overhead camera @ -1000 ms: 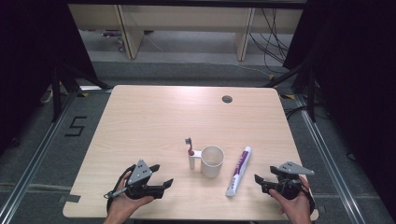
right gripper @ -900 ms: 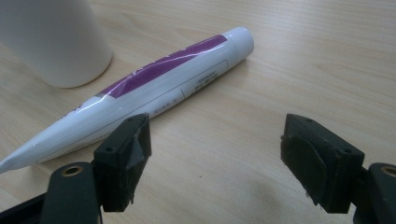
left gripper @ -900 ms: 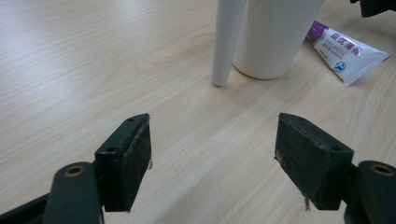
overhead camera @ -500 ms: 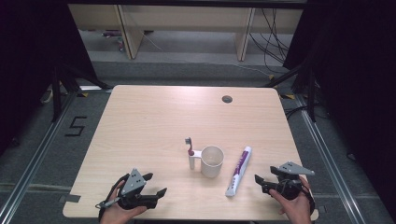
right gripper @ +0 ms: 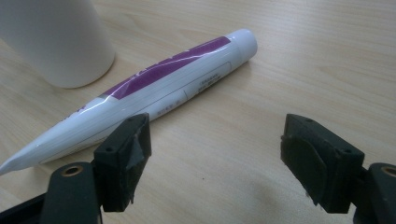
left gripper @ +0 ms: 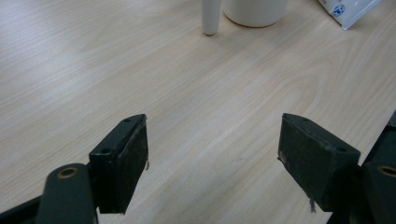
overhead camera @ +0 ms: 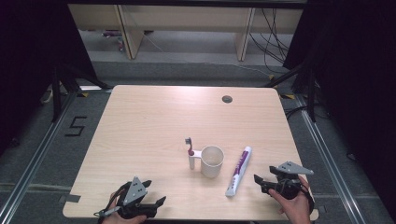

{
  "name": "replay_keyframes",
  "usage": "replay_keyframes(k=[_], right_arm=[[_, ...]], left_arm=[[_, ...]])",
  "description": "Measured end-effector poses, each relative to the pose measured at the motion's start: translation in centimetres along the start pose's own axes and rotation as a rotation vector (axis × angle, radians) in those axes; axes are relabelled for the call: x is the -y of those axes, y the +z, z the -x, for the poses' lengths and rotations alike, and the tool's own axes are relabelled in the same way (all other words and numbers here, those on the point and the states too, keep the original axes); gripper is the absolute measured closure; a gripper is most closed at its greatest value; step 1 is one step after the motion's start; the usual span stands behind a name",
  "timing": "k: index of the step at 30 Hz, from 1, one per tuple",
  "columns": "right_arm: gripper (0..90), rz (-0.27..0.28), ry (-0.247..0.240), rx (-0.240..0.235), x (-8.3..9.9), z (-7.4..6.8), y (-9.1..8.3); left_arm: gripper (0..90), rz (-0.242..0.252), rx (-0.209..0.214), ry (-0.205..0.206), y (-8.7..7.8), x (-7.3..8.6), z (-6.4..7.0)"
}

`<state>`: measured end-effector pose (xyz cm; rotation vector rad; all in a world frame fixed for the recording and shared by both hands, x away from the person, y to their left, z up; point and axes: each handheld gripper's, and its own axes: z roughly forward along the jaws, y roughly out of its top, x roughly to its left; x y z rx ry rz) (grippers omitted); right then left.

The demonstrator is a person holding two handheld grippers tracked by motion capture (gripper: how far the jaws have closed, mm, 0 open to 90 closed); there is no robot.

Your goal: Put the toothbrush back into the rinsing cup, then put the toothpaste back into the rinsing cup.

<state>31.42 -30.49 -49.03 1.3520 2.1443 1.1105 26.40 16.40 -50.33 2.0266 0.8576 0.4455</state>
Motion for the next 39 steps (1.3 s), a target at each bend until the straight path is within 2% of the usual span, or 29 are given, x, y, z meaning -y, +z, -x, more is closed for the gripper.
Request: replay_keyframes(k=[3, 5, 6, 7, 9, 10, 11, 13, 14, 15, 16, 17, 18, 20, 21, 23, 24, 27, 36, 37, 39], right_arm=[[25.5, 0.002, 0.009, -0.01, 0.0, -0.1, 0.0], [25.5, 0.007, 0.002, 0.003, 0.0, 0.0, 0.1], [25.5, 0.001, 0.014, 0.006, 0.0, -0.1, 0.1], [25.5, 0.001, -0.008, 0.005, 0.0, 0.1, 0.0], [25.6, 0.004, -0.017, 0.007, -0.1, 0.2, 0.1], [25.6, -0.008, 0.018, -0.005, -0.1, -0.2, 0.0], [25.6, 0.006, -0.022, 0.003, -0.2, 0.1, 0.0], [26.0, 0.016, -0.02, 0.002, -0.4, 0.1, 0.1], [26.1, 0.017, -0.031, -0.001, -0.5, 0.2, 0.1], [26.1, 0.017, -0.031, -0.001, -0.5, 0.2, 0.1], [26.1, 0.032, -0.026, 0.0, -0.8, 0.3, 0.3], [26.4, 0.019, 0.004, -0.014, -1.0, 0.3, 0.2], [27.4, 0.032, -0.014, -0.006, -1.2, 0.5, 0.4], [28.6, 0.038, 0.003, -0.007, -1.3, 0.4, 0.5], [29.4, 0.048, -0.042, -0.012, -1.7, 0.8, 0.6], [32.8, 0.05, -0.052, -0.016, -2.1, 0.9, 0.9], [33.9, 0.056, -0.057, -0.023, -2.3, 0.9, 1.1], [37.8, 0.056, -0.068, -0.033, -2.9, 1.0, 1.5], [40.2, 0.032, -0.103, -0.051, -4.3, 1.0, 2.5], [42.2, 0.023, -0.119, -0.048, -4.5, 1.0, 2.5], [50.0, -0.004, -0.127, -0.068, -4.9, 0.7, 2.8]], left_arm=[[22.3, -0.012, 0.001, 0.008, -0.2, 0.1, 0.0], [21.6, -0.009, -0.002, -0.018, -0.2, 0.2, 0.1], [21.3, -0.026, 0.0, 0.002, -0.3, 0.2, -0.1], [21.2, -0.025, 0.0, 0.002, -0.2, 0.2, -0.1], [21.0, -0.032, -0.004, -0.001, -0.2, 0.3, -0.1], [20.9, -0.035, -0.004, 0.001, -0.2, 0.3, -0.1], [21.0, -0.035, -0.004, 0.001, -0.2, 0.3, -0.1], [20.9, -0.014, -0.002, -0.018, 0.1, 0.3, 0.1], [21.0, -0.014, -0.002, -0.018, 0.1, 0.3, 0.1], [21.0, -0.022, -0.003, -0.002, 0.1, 0.4, 0.0], [21.0, -0.032, -0.003, -0.011, 0.1, 0.5, 0.1], [20.9, -0.036, -0.008, -0.01, 0.1, 0.4, 0.1], [21.0, -0.041, -0.009, 0.007, 0.0, 0.4, 0.0], [21.0, -0.029, -0.009, -0.002, 0.1, 0.4, 0.1], [21.0, -0.033, -0.01, 0.017, 0.1, 0.4, 0.0], [21.0, -0.042, -0.008, 0.016, 0.0, 0.4, 0.0], [21.0, -0.041, -0.018, 0.03, 0.1, 0.4, -0.1], [21.0, -0.042, -0.013, 0.024, 0.0, 0.4, 0.0], [21.0, -0.046, -0.006, 0.018, 0.0, 0.4, 0.0], [21.0, -0.047, -0.009, 0.022, 0.0, 0.4, 0.0], [21.0, -0.04, -0.007, 0.002, 0.1, 0.5, 0.2]])
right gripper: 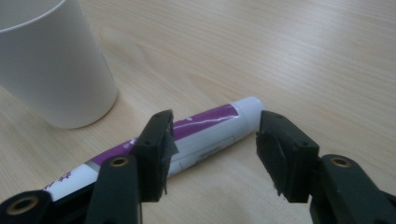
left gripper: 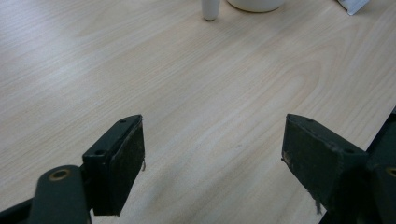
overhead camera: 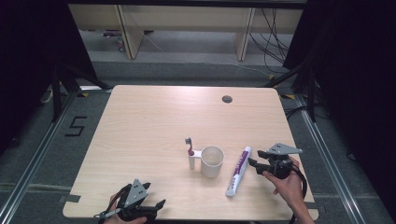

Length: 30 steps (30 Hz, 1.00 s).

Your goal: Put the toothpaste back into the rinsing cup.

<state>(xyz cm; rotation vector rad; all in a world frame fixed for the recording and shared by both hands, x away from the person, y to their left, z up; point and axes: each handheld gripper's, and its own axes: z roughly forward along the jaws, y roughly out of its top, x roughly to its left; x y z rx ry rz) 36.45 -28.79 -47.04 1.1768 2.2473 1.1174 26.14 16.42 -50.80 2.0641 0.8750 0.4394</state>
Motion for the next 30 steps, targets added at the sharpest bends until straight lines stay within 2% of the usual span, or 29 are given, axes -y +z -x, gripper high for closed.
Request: replay_keyframes(k=[1, 2, 3, 4, 5, 6, 7, 8, 9, 10, 11, 12, 13, 15, 18, 24, 25, 26, 27, 28, 30], right_arm=[[55.0, -0.001, -0.033, -0.008, -0.2, 0.1, 0.2], [56.3, -0.019, -0.003, -0.019, -0.3, -0.1, 0.2], [56.3, -0.019, -0.003, -0.019, -0.3, -0.1, 0.2], [61.3, -0.042, 0.005, -0.025, -0.6, -0.3, 0.6], [61.3, -0.042, 0.005, -0.025, -0.6, -0.3, 0.6], [67.7, -0.045, -0.016, -0.03, -0.9, -0.2, 1.0], [67.7, -0.045, -0.016, -0.03, -0.9, -0.2, 1.0], [73.7, -0.049, -0.027, -0.035, -1.2, -0.1, 1.4], [76.7, -0.049, -0.028, -0.038, -1.4, -0.1, 1.6], [79.2, -0.057, -0.034, -0.04, -1.6, 0.0, 1.7], [81.3, -0.068, -0.027, -0.039, -1.7, -0.1, 2.0], [83.2, -0.064, -0.061, -0.04, -1.9, 0.2, 2.3], [84.7, -0.07, -0.065, -0.038, -2.0, 0.3, 2.6], [85.7, -0.07, -0.072, -0.032, -2.2, 0.5, 2.9], [87.5, -0.098, -0.062, -0.036, -2.7, 0.5, 3.6], [87.7, -0.133, -0.085, -0.03, -3.4, 0.7, 5.0], [87.7, -0.143, -0.084, -0.033, -3.5, 0.7, 5.2], [87.7, -0.155, -0.085, -0.031, -3.6, 0.8, 5.4], [87.7, -0.127, -0.098, -0.02, -3.5, 0.9, 6.2], [87.6, -0.163, -0.093, -0.029, -3.6, 0.9, 6.1], [87.6, -0.154, -0.104, -0.021, -3.4, 1.1, 6.6]], left_arm=[[21.0, -0.008, -0.007, 0.009, 0.0, 0.0, -0.1], [21.0, -0.008, -0.005, 0.019, 0.0, 0.0, -0.1], [21.0, -0.008, -0.005, 0.019, 0.0, 0.0, -0.1], [21.0, -0.003, 0.003, 0.003, 0.0, 0.0, 0.1], [21.0, -0.003, 0.003, 0.003, 0.0, 0.0, 0.1], [21.0, -0.014, 0.001, 0.029, 0.0, 0.0, -0.1], [21.0, -0.014, 0.001, 0.029, 0.0, 0.0, -0.1], [21.0, -0.011, -0.004, 0.042, 0.0, 0.0, -0.3], [21.0, -0.011, -0.004, 0.042, 0.0, 0.0, -0.3], [21.0, -0.005, 0.001, 0.017, 0.0, 0.1, -0.1], [21.0, -0.011, -0.002, 0.022, 0.0, 0.0, -0.2], [21.0, -0.004, 0.004, 0.01, 0.1, 0.0, -0.1], [21.1, -0.005, 0.007, 0.014, 0.1, 0.1, -0.1], [21.1, -0.01, 0.002, 0.016, 0.1, 0.1, 0.0], [21.1, -0.011, 0.005, 0.014, 0.0, 0.0, -0.1], [21.1, -0.013, 0.007, 0.016, 0.1, 0.0, -0.1], [21.1, -0.001, -0.002, 0.004, 0.2, 0.1, 0.1], [21.1, -0.021, 0.006, 0.022, 0.1, 0.1, 0.0], [21.1, -0.025, 0.007, 0.021, 0.0, 0.1, 0.0], [21.1, -0.025, 0.007, 0.017, 0.0, 0.0, -0.1], [21.1, -0.019, 0.009, 0.019, 0.1, 0.1, -0.1]])
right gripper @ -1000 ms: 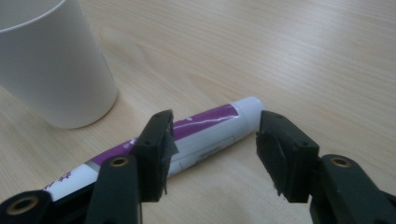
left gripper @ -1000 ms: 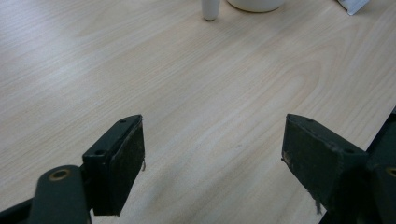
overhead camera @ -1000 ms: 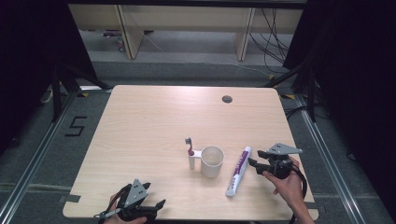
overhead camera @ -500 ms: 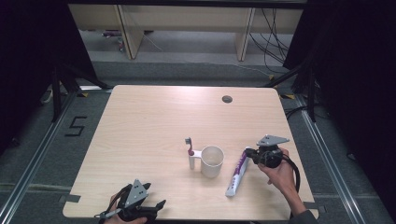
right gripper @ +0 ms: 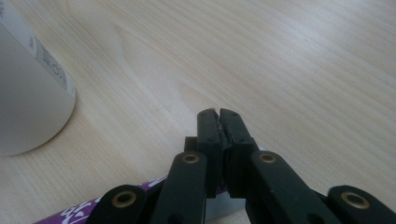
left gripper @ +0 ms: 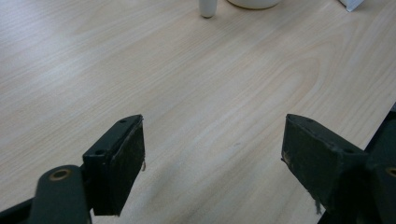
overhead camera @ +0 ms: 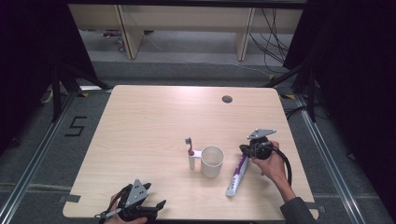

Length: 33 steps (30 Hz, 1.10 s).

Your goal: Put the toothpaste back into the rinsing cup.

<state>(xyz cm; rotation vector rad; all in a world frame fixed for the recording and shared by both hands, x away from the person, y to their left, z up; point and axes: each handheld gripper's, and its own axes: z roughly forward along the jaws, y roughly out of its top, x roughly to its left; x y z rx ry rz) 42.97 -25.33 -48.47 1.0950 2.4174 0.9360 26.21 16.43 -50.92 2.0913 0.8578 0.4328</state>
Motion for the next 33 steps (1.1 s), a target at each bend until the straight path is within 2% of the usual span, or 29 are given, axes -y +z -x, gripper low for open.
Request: replay_keyframes(k=[1, 3, 4, 5, 6, 7, 8, 9, 10, 11, 12, 13, 14, 15, 16, 17, 18, 21, 22, 23, 24, 27, 28, 29, 30, 31, 33], right_arm=[[87.5, -0.036, 0.009, -0.006, -0.1, 0.1, -0.1], [87.5, -0.042, 0.015, -0.009, 0.0, 0.0, 0.0], [87.5, -0.033, 0.001, -0.003, 0.0, 0.2, 0.1], [87.5, -0.038, 0.0, -0.007, 0.0, 0.3, 0.1], [87.4, -0.039, 0.013, -0.002, 0.1, 0.2, 0.0], [87.4, -0.043, 0.043, -0.009, 0.1, 0.0, -0.1], [87.3, -0.037, -0.001, 0.003, 0.2, 0.3, -0.1], [87.3, -0.037, -0.001, 0.003, 0.2, 0.3, -0.1], [87.3, -0.02, -0.024, 0.008, 0.3, 0.5, -0.1], [87.2, -0.031, 0.015, 0.001, 0.4, 0.2, -0.4], [87.0, -0.057, 0.024, -0.008, 0.6, 0.2, -0.7], [86.9, -0.054, 0.033, 0.003, 1.1, -0.1, -0.8], [86.9, -0.087, 0.037, -0.004, 1.2, -0.1, -1.2], [86.9, -0.065, 0.02, 0.0, 1.4, 0.0, -1.2], [86.9, -0.065, 0.02, 0.0, 1.4, 0.0, -1.2], [87.0, -0.064, 0.02, -0.002, 1.6, 0.0, -1.4], [87.0, -0.059, -0.012, -0.008, 2.0, 0.0, -1.7], [86.9, -0.078, 0.001, -0.006, 2.4, -0.4, -2.1], [86.8, -0.08, -0.007, -0.018, 2.7, -0.4, -2.6], [86.6, -0.07, -0.031, -0.013, 2.9, -0.4, -2.7], [86.6, -0.07, -0.031, -0.013, 2.9, -0.4, -2.7], [86.6, -0.082, -0.008, -0.006, 3.5, -0.7, -3.5], [86.4, -0.094, 0.021, -0.005, 4.0, -0.8, -4.0], [86.2, -0.094, 0.022, -0.004, 4.2, -0.9, -4.1], [86.2, -0.123, 0.047, -0.015, 4.2, -1.0, -4.6], [86.2, -0.094, 0.03, 0.001, 4.6, -1.0, -4.6], [86.1, -0.099, 0.039, 0.002, 5.0, -1.2, -5.0]], left_arm=[[21.1, -0.009, -0.001, 0.002, -0.1, 0.0, 0.0], [21.1, -0.01, -0.002, 0.002, -0.1, 0.0, 0.0], [21.1, -0.002, -0.002, 0.0, 0.0, 0.0, 0.0], [21.1, 0.015, -0.003, -0.018, 0.1, 0.0, 0.2], [21.2, -0.005, -0.003, 0.01, 0.0, 0.0, 0.0], [21.2, -0.005, -0.003, 0.01, 0.0, 0.0, 0.0], [21.3, -0.008, 0.004, 0.005, 0.0, 0.0, 0.1], [21.3, -0.008, 0.004, 0.005, 0.0, 0.0, 0.1], [21.3, -0.009, 0.001, 0.006, 0.0, -0.1, 0.0], [21.3, -0.01, 0.005, 0.004, 0.0, 0.0, 0.0], [21.3, -0.012, 0.001, 0.01, 0.0, 0.0, 0.0], [21.3, -0.005, -0.002, 0.008, 0.0, 0.0, 0.0], [21.3, -0.004, -0.003, 0.007, 0.0, 0.0, 0.0], [21.3, -0.014, -0.008, 0.027, 0.0, -0.1, -0.1], [21.4, -0.014, -0.008, 0.027, 0.0, -0.1, -0.1], [21.4, -0.004, 0.001, 0.001, 0.1, 0.0, 0.1], [21.3, 0.001, -0.002, 0.002, 0.1, 0.1, 0.2], [21.4, -0.004, 0.001, -0.004, 0.1, 0.0, 0.2], [21.4, 0.006, -0.003, -0.009, 0.2, 0.1, 0.2], [21.4, -0.007, -0.001, -0.003, 0.1, 0.1, 0.2], [21.4, -0.007, -0.001, -0.003, 0.1, 0.1, 0.2], [21.4, -0.007, 0.0, 0.002, 0.1, 0.0, 0.1], [21.4, -0.003, 0.005, -0.002, 0.2, 0.1, 0.3], [21.4, -0.003, 0.005, -0.002, 0.2, 0.1, 0.3], [21.5, -0.02, -0.004, 0.012, 0.1, 0.1, 0.2], [21.7, -0.002, -0.004, 0.013, 0.2, 0.0, 0.2], [21.9, -0.011, 0.007, 0.011, 0.1, 0.0, 0.3]])
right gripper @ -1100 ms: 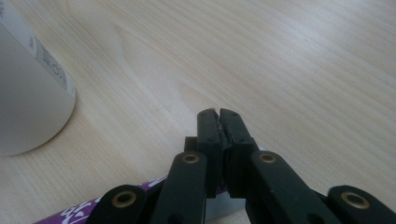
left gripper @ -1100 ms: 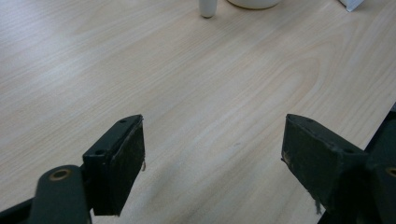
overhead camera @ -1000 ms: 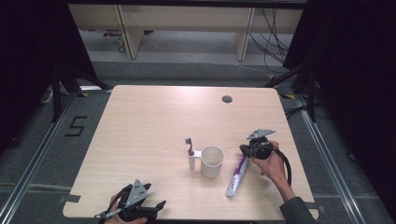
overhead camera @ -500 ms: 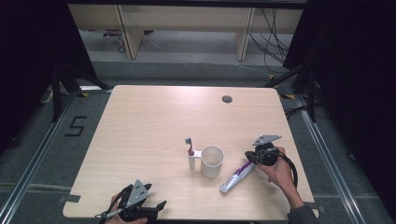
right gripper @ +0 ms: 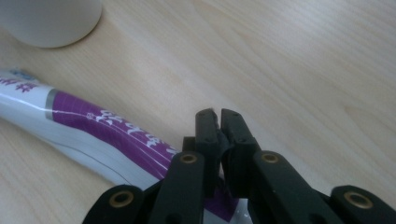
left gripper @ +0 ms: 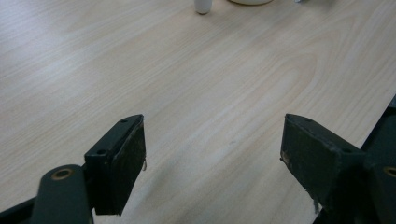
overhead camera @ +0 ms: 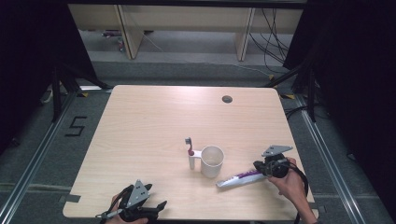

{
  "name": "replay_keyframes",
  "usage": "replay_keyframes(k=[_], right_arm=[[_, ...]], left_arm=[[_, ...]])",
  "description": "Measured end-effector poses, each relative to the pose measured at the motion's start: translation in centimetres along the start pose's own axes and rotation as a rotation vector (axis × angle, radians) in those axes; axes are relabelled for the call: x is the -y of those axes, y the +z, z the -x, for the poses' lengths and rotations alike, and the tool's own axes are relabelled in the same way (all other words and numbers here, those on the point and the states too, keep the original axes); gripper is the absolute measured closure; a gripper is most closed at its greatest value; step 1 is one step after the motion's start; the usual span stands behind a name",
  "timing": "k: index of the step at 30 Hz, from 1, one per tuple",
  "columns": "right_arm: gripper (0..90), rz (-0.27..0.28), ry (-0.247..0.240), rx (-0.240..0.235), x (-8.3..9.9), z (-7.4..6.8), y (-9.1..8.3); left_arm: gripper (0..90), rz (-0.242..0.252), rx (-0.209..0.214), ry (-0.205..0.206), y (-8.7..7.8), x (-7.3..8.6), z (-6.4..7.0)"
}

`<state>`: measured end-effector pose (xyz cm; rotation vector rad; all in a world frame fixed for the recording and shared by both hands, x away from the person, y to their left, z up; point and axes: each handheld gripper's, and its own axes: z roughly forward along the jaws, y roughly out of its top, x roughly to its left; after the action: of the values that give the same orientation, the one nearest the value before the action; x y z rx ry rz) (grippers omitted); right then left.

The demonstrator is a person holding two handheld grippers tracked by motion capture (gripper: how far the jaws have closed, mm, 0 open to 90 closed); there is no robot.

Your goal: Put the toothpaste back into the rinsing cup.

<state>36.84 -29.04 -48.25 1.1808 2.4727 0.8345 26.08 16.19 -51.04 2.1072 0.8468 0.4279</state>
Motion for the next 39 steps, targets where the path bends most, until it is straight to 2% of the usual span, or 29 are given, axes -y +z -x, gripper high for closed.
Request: replay_keyframes(k=[2, 4, 6, 9, 10, 11, 12, 13, 14, 16, 17, 18, 20, 22, 23, 24, 25, 26, 27, 28, 30, 32, 34, 35, 37, 38, 39], right_arm=[[86.1, 0.0, 0.011, -0.001, 0.2, -0.1, -0.1], [86.1, -0.001, -0.003, -0.006, 0.6, 0.1, -0.4], [85.9, -0.019, 0.014, -0.006, 1.1, -0.2, -0.9], [85.5, 0.006, 0.005, 0.003, 1.7, -0.6, -1.2], [85.5, -0.004, -0.004, 0.004, 1.8, -0.6, -1.5], [85.6, 0.015, 0.016, 0.004, 2.1, -0.8, -1.5], [85.6, -0.005, 0.002, 0.002, 2.2, -0.8, -1.8], [85.6, 0.007, -0.001, 0.003, 2.3, -0.9, -1.9], [85.7, 0.018, 0.007, 0.01, 2.6, -1.2, -2.0], [85.6, 0.008, 0.022, 0.002, 2.8, -1.4, -2.1], [85.6, 0.013, -0.006, 0.001, 3.0, -1.4, -2.4], [85.5, -0.012, 0.028, -0.007, 3.2, -1.8, -2.6], [85.6, -0.024, 0.036, -0.021, 3.4, -2.3, -3.0], [85.3, -0.015, 0.023, -0.017, 3.6, -2.4, -2.9], [84.9, -0.034, 0.01, -0.023, 3.6, -2.6, -3.2], [84.9, -0.034, 0.01, -0.023, 3.6, -2.6, -3.2], [84.9, -0.001, -0.017, -0.021, 3.9, -2.7, -3.1], [84.9, 0.001, -0.034, -0.011, 4.0, -2.7, -3.1], [84.5, -0.011, -0.011, -0.023, 4.1, -2.9, -3.1], [83.8, -0.017, -0.039, -0.023, 4.1, -2.8, -3.3], [81.4, 0.014, -0.057, -0.017, 4.2, -2.6, -3.3], [77.1, 0.007, -0.037, -0.021, 4.1, -2.5, -3.7], [71.2, 0.021, -0.038, -0.013, 3.7, -2.5, -4.3], [71.2, 0.021, -0.038, -0.013, 3.7, -2.5, -4.3], [60.0, 0.041, -0.091, -0.023, 3.0, -2.7, -4.7], [60.0, 0.041, -0.091, -0.023, 3.0, -2.7, -4.7], [58.3, -0.002, -0.097, -0.037, 2.7, -3.0, -5.0]], left_arm=[[22.0, -0.007, -0.003, 0.0, -0.1, 0.0, 0.0], [22.0, 0.006, -0.01, 0.0, 0.0, 0.0, 0.0], [22.1, -0.005, -0.003, 0.001, -0.1, 0.0, 0.0], [22.1, 0.009, -0.004, -0.003, 0.0, 0.0, 0.0], [22.1, -0.001, -0.009, 0.018, 0.0, -0.1, -0.1], [22.1, -0.002, 0.001, -0.01, 0.0, 0.0, 0.1], [22.1, -0.01, 0.0, -0.002, -0.1, 0.0, 0.1], [22.1, 0.001, 0.001, -0.004, 0.0, 0.0, 0.1], [22.1, 0.015, -0.003, -0.013, 0.1, 0.0, 0.1], [22.1, 0.002, 0.001, -0.014, 0.0, 0.0, 0.1], [22.1, 0.002, 0.0, -0.011, 0.0, 0.0, 0.2], [22.1, 0.0, 0.001, -0.002, 0.0, 0.0, 0.1], [22.2, 0.003, -0.001, -0.002, 0.0, 0.0, 0.0], [22.1, -0.014, 0.004, 0.001, -0.1, 0.0, 0.0], [22.2, 0.008, 0.0, -0.01, 0.0, 0.0, 0.1], [22.1, 0.008, 0.0, -0.01, 0.0, 0.0, 0.1], [22.2, 0.017, -0.006, -0.012, 0.1, 0.0, 0.1], [22.2, -0.003, 0.005, -0.007, 0.0, 0.0, 0.1], [22.2, 0.001, -0.005, -0.008, 0.0, 0.0, 0.2], [22.2, 0.001, -0.006, -0.001, -0.1, 0.0, 0.1], [22.2, 0.013, -0.006, -0.001, 0.0, 0.0, 0.0], [22.2, -0.009, -0.002, 0.001, -0.1, 0.0, 0.0], [22.2, 0.007, -0.007, -0.002, 0.0, 0.0, 0.0], [22.2, 0.007, -0.007, -0.002, 0.0, 0.0, 0.0], [22.2, -0.008, -0.003, 0.004, -0.1, 0.0, 0.1], [22.2, -0.008, -0.003, 0.004, -0.1, 0.0, 0.1], [22.2, -0.008, -0.005, 0.001, -0.1, 0.0, 0.1]])
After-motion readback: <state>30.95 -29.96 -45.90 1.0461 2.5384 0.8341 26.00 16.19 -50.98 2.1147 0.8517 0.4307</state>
